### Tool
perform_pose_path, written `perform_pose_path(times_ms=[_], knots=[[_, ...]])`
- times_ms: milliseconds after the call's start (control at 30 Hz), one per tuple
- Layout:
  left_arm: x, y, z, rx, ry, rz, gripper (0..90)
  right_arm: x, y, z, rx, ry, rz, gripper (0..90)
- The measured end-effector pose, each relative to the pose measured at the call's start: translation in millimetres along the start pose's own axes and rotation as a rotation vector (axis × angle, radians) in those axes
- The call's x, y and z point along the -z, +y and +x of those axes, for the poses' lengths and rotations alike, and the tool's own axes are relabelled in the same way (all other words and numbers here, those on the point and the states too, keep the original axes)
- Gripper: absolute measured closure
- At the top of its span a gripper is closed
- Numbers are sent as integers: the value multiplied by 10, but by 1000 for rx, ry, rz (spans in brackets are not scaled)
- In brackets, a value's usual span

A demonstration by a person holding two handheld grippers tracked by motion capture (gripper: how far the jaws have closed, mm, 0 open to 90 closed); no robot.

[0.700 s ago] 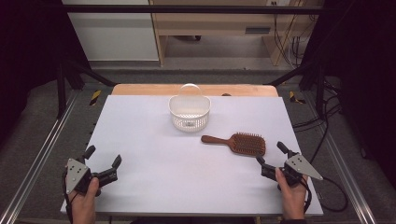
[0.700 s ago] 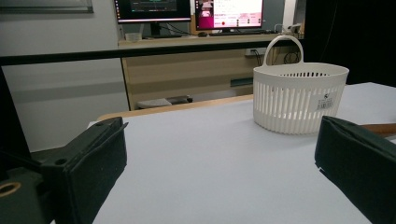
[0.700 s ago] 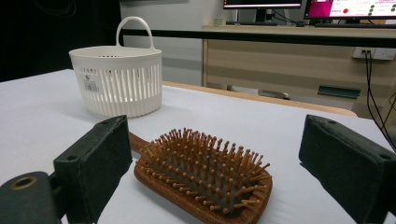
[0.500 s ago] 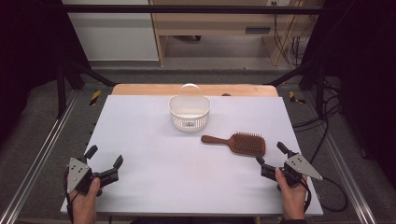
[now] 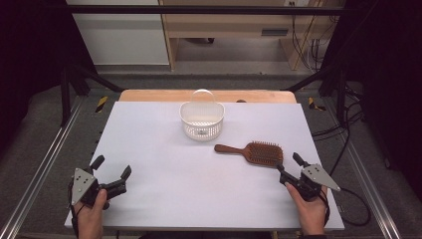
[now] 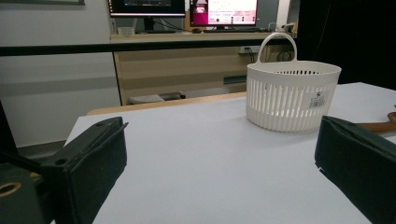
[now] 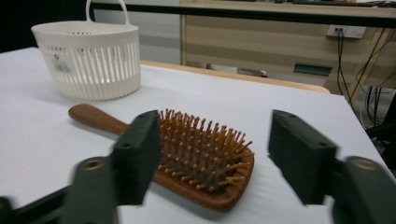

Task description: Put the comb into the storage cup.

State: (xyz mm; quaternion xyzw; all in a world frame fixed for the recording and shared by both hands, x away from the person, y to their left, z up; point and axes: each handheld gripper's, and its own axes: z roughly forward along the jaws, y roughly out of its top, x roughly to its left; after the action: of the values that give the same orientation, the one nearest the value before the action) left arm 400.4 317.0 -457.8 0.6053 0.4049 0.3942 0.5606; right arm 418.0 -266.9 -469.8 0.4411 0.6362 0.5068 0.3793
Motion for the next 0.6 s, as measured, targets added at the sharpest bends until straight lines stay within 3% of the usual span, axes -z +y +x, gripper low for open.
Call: perform_pose_path(times_ms=[67,100,167,200,233,333,433,600], knots=[[0,-6,2,-2,1,4,24,10,-3,-7,-2,4,16,642],[2,-8,3,-2,1,5,24,10,-3,-7,-2,4,16,642],[8,-9,6,2,5,4,24,8,-9,-34,-6,-20,45,815],[10,-8,9,4,6,2,24,8,-9,-34,-6,-20,45,815],[12,-7,14,6,8,1,24,1,-14,-56,-19,-20,76,884],[15,-9,25,12,13,2,25,-17,-13,-68,-16,-30,114,900],[18,-7,29,14,16,1,25,-84,24,-79,-5,-28,198,900],[17,-8,28,13,14,3,25,-168,89,-131,-15,-31,247,900]])
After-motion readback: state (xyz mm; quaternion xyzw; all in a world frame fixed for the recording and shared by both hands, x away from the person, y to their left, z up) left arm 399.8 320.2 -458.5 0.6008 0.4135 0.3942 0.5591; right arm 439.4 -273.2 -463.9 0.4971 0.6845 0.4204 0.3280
